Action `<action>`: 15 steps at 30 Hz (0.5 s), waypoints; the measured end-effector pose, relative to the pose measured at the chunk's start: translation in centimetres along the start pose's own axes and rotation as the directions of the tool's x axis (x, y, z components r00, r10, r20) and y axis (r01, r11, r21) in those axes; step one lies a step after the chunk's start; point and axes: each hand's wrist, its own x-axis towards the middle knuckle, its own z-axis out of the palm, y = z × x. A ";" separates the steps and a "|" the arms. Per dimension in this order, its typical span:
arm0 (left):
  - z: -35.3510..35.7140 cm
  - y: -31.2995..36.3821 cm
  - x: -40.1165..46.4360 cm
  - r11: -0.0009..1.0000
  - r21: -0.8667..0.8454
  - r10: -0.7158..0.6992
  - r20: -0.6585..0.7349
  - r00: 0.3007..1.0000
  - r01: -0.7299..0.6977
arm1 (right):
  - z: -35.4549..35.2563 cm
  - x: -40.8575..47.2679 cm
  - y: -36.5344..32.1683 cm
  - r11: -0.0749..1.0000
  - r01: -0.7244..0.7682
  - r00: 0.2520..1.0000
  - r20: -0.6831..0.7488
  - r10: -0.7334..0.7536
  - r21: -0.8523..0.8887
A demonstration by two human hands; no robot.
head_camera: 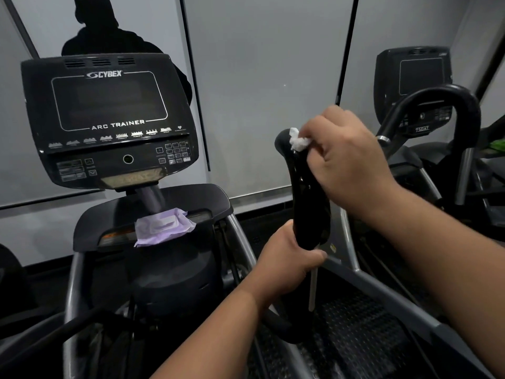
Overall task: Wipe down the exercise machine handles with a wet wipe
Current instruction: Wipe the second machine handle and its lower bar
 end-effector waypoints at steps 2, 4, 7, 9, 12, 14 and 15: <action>0.0 0.1 0.0 0.999 -0.007 0.033 -0.002 0.999 -0.033 | -0.2 -2.4 -0.4 0.999 0.047 0.998 -0.042 -0.046 0.023; 0.0 0.2 0.1 0.998 -0.012 0.064 0.011 0.998 -0.064 | -0.6 -5.1 -1.0 0.987 0.158 0.987 -0.037 -0.157 0.021; -0.2 0.2 0.3 0.998 -0.025 0.054 0.008 0.999 -0.053 | -0.6 -4.6 -0.3 0.978 0.207 0.978 -0.019 -0.207 0.015; -0.2 0.1 0.4 0.998 -0.041 0.038 0.013 0.999 -0.037 | -0.1 -2.1 0.5 0.995 0.077 0.996 -0.043 -0.074 0.062; -0.1 0.1 0.3 0.999 -0.044 0.030 0.014 0.999 -0.029 | 0.8 -0.2 1.6 0.970 -0.110 0.991 -0.045 0.123 0.218; 0.1 0.1 0.4 0.999 -0.029 0.032 0.009 0.999 -0.031 | 1.2 -1.9 1.2 0.939 -0.156 0.978 -0.087 0.191 0.307; 0.1 0.0 0.4 0.999 -0.029 0.036 0.009 0.999 -0.036 | 1.1 -3.4 0.7 0.931 -0.151 0.973 -0.115 0.199 0.334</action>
